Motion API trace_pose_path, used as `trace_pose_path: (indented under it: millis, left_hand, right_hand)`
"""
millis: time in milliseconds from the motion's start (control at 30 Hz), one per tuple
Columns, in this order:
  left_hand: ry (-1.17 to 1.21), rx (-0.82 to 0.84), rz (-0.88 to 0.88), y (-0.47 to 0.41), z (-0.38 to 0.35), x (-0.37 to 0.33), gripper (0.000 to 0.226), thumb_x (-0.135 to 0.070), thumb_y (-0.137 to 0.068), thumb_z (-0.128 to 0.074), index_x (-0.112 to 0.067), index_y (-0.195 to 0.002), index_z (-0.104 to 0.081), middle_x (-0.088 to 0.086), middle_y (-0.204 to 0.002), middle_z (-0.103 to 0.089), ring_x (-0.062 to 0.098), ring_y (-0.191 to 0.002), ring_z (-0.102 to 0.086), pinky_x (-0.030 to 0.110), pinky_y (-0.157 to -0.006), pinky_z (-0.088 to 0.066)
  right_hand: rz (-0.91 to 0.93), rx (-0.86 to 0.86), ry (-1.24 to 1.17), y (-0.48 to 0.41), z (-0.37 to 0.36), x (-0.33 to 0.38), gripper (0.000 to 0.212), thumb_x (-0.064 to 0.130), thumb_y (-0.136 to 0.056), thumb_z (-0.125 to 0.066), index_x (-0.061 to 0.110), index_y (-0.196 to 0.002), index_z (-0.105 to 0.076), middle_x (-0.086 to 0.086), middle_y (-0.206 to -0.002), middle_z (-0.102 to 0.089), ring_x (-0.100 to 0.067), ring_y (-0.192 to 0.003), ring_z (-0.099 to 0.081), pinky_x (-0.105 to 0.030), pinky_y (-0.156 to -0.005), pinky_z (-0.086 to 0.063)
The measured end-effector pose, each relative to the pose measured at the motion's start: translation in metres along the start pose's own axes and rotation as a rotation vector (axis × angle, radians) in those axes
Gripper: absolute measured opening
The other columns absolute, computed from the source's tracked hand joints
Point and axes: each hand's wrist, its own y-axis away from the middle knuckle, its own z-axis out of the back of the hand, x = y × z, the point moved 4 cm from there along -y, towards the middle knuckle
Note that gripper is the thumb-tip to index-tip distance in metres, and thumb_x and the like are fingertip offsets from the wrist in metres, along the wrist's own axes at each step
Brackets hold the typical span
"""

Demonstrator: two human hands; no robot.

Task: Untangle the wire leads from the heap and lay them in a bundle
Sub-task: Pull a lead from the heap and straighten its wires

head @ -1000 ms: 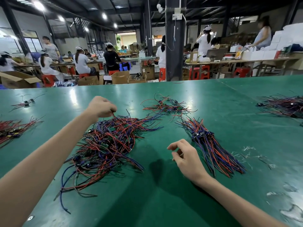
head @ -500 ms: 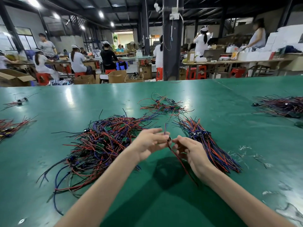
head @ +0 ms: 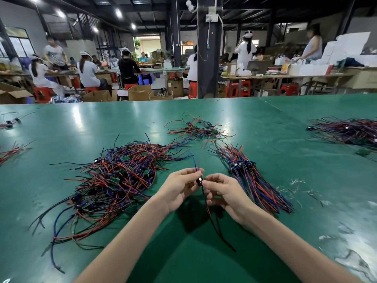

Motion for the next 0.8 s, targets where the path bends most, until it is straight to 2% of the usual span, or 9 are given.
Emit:
trace_pose_path:
  millis: [333,533,700,800]
  left_hand:
    - [-0.123,-0.016,-0.037,-0.002,0.008,0.0101,0.006,-0.004,-0.081,-0.069,-0.008,-0.079,-0.066,-0.002,-0.061,-0.061,0.004,-0.048,-0.052,0.013,-0.051,-0.047]
    - [-0.084,-0.015,-0.102,-0.0044,0.0094,0.0087,0.01,-0.006,-0.082,-0.068,-0.007,-0.075,-0.061,-0.001,-0.056,-0.053,0.006,-0.046,-0.046,0.014,-0.046,-0.044]
    - [-0.053,0.001,-0.13,-0.0079,0.0092,0.0083,0.003,-0.004,-0.087,-0.063,-0.003,-0.084,-0.063,0.003,-0.068,-0.067,0.005,-0.051,-0.056,0.014,-0.05,-0.048]
    - [-0.045,0.02,-0.14,-0.0095,0.006,0.011,0.004,-0.002,-0.086,-0.062,-0.002,-0.084,-0.065,0.003,-0.068,-0.069,0.005,-0.056,-0.062,0.014,-0.052,-0.05]
  right_hand:
    - [0.03,0.011,0.138,0.0007,-0.0008,-0.0039,0.012,0.007,-0.083,-0.069,0.002,-0.09,-0.061,-0.004,-0.062,-0.053,-0.01,-0.047,-0.049,-0.022,-0.044,-0.046]
    - [0.018,0.032,0.155,0.0002,-0.0026,-0.005,0.01,0.007,-0.085,-0.067,0.004,-0.08,-0.059,-0.002,-0.058,-0.054,-0.009,-0.045,-0.049,-0.022,-0.043,-0.046]
    - [0.006,0.025,0.158,0.0002,-0.0042,-0.0041,0.012,0.007,-0.086,-0.066,0.005,-0.078,-0.058,0.001,-0.054,-0.053,-0.009,-0.044,-0.048,-0.021,-0.041,-0.044]
    - [0.011,0.016,0.163,-0.0009,-0.0043,-0.0023,0.015,0.012,-0.087,-0.066,0.005,-0.076,-0.059,0.001,-0.052,-0.052,-0.01,-0.042,-0.046,-0.021,-0.039,-0.04]
